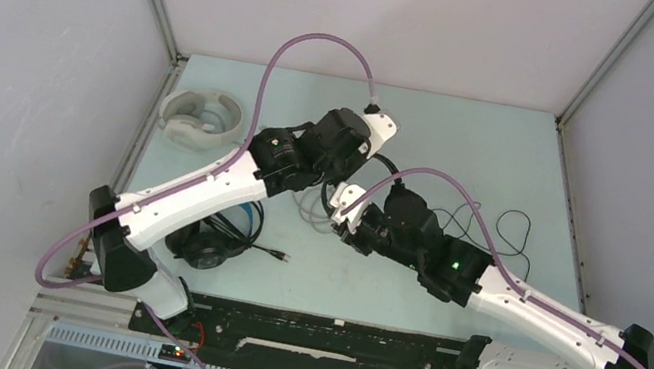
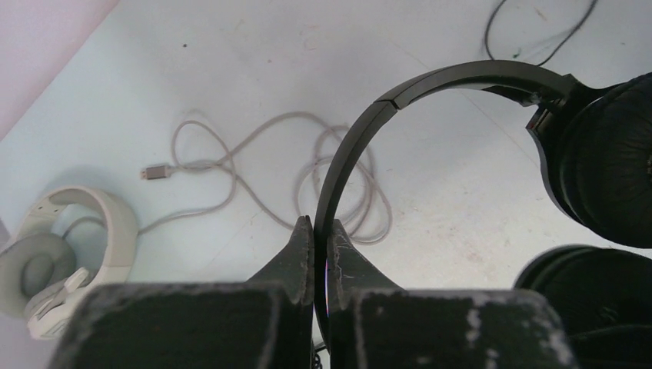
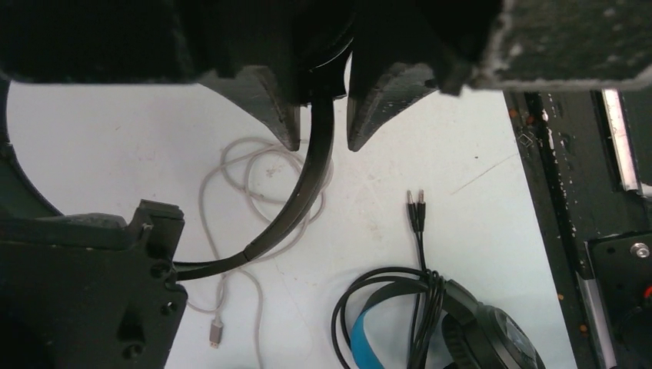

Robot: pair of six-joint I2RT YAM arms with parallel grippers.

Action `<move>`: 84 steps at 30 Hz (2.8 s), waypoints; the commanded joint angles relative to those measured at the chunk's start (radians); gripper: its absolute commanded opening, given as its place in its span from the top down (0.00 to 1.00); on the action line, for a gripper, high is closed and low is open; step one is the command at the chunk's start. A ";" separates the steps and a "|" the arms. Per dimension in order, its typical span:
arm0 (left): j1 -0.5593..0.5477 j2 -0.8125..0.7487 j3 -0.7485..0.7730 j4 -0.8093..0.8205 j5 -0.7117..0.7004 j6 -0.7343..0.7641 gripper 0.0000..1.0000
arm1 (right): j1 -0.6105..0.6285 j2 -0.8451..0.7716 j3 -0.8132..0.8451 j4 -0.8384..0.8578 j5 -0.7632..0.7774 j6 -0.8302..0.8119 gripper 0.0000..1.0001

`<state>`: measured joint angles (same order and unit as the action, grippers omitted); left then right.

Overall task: Wrap the headphones
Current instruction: Pick up the headphones from the center of the board, then wrap the headphones cable around the headphones.

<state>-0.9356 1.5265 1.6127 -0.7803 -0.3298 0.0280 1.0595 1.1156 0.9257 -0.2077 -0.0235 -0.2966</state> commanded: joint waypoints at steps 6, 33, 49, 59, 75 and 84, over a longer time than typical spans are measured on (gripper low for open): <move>0.014 -0.131 -0.032 0.101 -0.187 0.039 1.00 | -0.020 -0.081 0.038 -0.027 -0.035 0.077 0.41; 0.164 -0.517 -0.364 0.290 -0.155 0.004 1.00 | -0.128 -0.283 -0.011 0.032 -0.151 0.243 0.36; 0.166 -0.646 -0.440 0.372 -0.056 -0.014 1.00 | -0.111 -0.324 -0.064 0.232 -0.226 0.274 0.34; 0.166 -0.647 -0.337 0.287 0.014 -0.115 1.00 | -0.105 -0.318 -0.130 0.261 -0.161 0.135 0.33; 0.172 -0.704 -0.338 0.315 -0.063 -0.187 1.00 | -0.133 -0.377 -0.398 0.447 -0.075 0.242 0.36; 0.177 -0.744 -0.355 0.356 -0.021 -0.269 1.00 | -0.142 -0.318 -0.492 0.585 -0.106 0.302 0.67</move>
<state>-0.7681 0.8234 1.2083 -0.5335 -0.3771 -0.1593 0.9241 0.7753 0.4664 0.2554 -0.1219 -0.0326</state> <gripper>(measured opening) 0.025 0.446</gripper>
